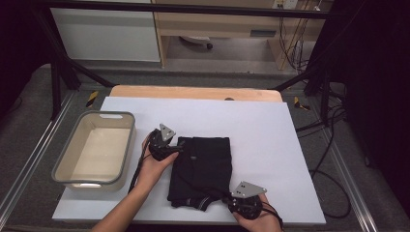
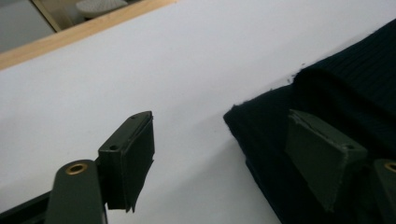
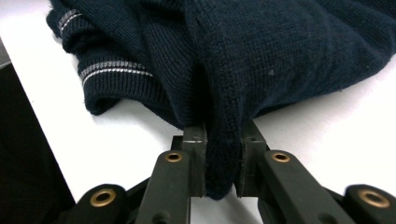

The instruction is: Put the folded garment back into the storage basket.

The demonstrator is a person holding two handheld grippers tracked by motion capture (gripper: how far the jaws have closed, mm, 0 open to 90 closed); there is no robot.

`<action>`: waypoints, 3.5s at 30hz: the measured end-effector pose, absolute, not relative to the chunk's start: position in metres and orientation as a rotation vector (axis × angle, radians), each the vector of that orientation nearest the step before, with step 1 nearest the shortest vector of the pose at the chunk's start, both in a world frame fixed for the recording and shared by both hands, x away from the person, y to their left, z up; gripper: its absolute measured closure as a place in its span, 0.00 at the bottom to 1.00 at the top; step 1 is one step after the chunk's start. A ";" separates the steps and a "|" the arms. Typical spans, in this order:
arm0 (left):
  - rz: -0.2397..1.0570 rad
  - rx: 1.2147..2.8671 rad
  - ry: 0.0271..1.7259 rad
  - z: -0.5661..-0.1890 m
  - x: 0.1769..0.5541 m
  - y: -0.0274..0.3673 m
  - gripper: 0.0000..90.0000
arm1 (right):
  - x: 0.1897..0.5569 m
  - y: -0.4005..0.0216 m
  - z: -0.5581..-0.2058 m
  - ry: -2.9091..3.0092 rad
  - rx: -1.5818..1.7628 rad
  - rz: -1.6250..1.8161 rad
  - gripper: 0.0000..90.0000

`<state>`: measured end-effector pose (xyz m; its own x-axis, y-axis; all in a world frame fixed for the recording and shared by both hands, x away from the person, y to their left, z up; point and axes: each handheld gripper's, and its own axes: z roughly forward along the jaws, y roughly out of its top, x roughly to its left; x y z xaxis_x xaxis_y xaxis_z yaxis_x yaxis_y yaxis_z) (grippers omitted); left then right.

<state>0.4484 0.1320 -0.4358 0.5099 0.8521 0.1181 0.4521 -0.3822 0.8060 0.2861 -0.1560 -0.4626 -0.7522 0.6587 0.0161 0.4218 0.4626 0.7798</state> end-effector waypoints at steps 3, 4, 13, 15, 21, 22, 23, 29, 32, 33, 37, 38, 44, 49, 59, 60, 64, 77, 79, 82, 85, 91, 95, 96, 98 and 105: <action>0.669 2.054 1.056 -0.439 0.457 0.125 0.27 | 0.286 -0.156 -0.463 2.420 0.927 1.184 0.87; 0.670 2.060 1.057 -0.441 0.459 0.123 0.27 | 0.286 -0.157 -0.464 2.418 0.928 1.188 0.87; 0.570 2.104 1.063 -0.449 0.470 0.113 0.34 | 0.285 -0.158 -0.465 2.406 0.929 1.205 0.87; 0.522 2.103 1.054 -0.448 0.469 0.113 0.45 | 0.285 -0.158 -0.465 2.406 0.933 1.204 0.87; 0.419 2.085 1.070 -0.445 0.470 0.112 0.81 | 0.287 -0.159 -0.464 2.429 0.879 1.202 0.88; 0.415 2.089 1.074 -0.443 0.470 0.112 0.83 | 0.287 -0.159 -0.464 2.432 0.884 1.206 0.88; 0.409 2.084 1.082 -0.440 0.470 0.112 0.85 | 0.288 -0.159 -0.464 2.436 0.892 1.207 0.89; 0.380 2.071 1.047 -0.416 0.469 0.110 0.87 | 0.288 -0.157 -0.454 2.432 0.894 1.193 0.90; 0.360 2.055 1.028 -0.402 0.469 0.110 0.87 | 0.288 -0.158 -0.445 2.415 0.891 1.199 0.90; 0.357 2.054 1.019 -0.397 0.468 0.110 0.87 | 0.289 -0.158 -0.442 2.411 0.884 1.195 0.90; 0.366 2.054 0.985 -0.378 0.467 0.109 0.87 | 0.294 -0.161 -0.432 2.401 0.892 1.191 0.90; 0.375 2.053 0.977 -0.374 0.467 0.108 0.88 | 0.295 -0.161 -0.430 2.400 0.891 1.193 0.90; 0.376 2.027 0.973 -0.353 0.468 0.109 0.88 | 0.301 -0.161 -0.410 2.400 0.848 1.175 0.90; 0.404 2.030 0.958 -0.335 0.468 0.109 0.88 | 0.307 -0.157 -0.394 2.414 0.812 1.173 0.90; 0.422 2.019 0.947 -0.314 0.466 0.116 0.88 | 0.318 -0.148 -0.379 2.451 0.799 1.218 0.90; 0.424 2.019 0.947 -0.312 0.466 0.118 0.88 | 0.318 -0.147 -0.378 2.454 0.798 1.219 0.90; 0.428 2.007 0.952 -0.309 0.465 0.123 0.88 | 0.321 -0.142 -0.375 2.466 0.790 1.225 0.90; 0.434 1.992 0.960 -0.299 0.461 0.136 0.88 | 0.327 -0.127 -0.369 2.501 0.754 1.231 0.90; 0.432 1.990 0.967 -0.299 0.461 0.138 0.88 | 0.328 -0.125 -0.368 2.504 0.747 1.236 0.90; 0.437 1.989 0.969 -0.297 0.460 0.139 0.88 | 0.329 -0.122 -0.368 2.509 0.748 1.242 0.90; 0.444 1.999 0.966 -0.295 0.460 0.140 0.88 | 0.330 -0.119 -0.368 2.516 0.743 1.248 0.90; 0.455 2.004 0.959 -0.290 0.459 0.143 0.88 | 0.333 -0.115 -0.366 2.524 0.742 1.260 0.90; 0.458 2.002 0.962 -0.286 0.458 0.146 0.88 | 0.335 -0.112 -0.364 2.529 0.738 1.268 0.91; 0.461 2.000 0.963 -0.286 0.458 0.147 0.88 | 0.335 -0.111 -0.364 2.530 0.736 1.268 0.91; 0.461 2.003 0.965 -0.285 0.458 0.149 0.88 | 0.336 -0.109 -0.362 2.532 0.734 1.272 0.91; 0.476 1.998 0.973 -0.278 0.457 0.160 0.88 | 0.339 -0.100 -0.357 2.546 0.717 1.280 0.91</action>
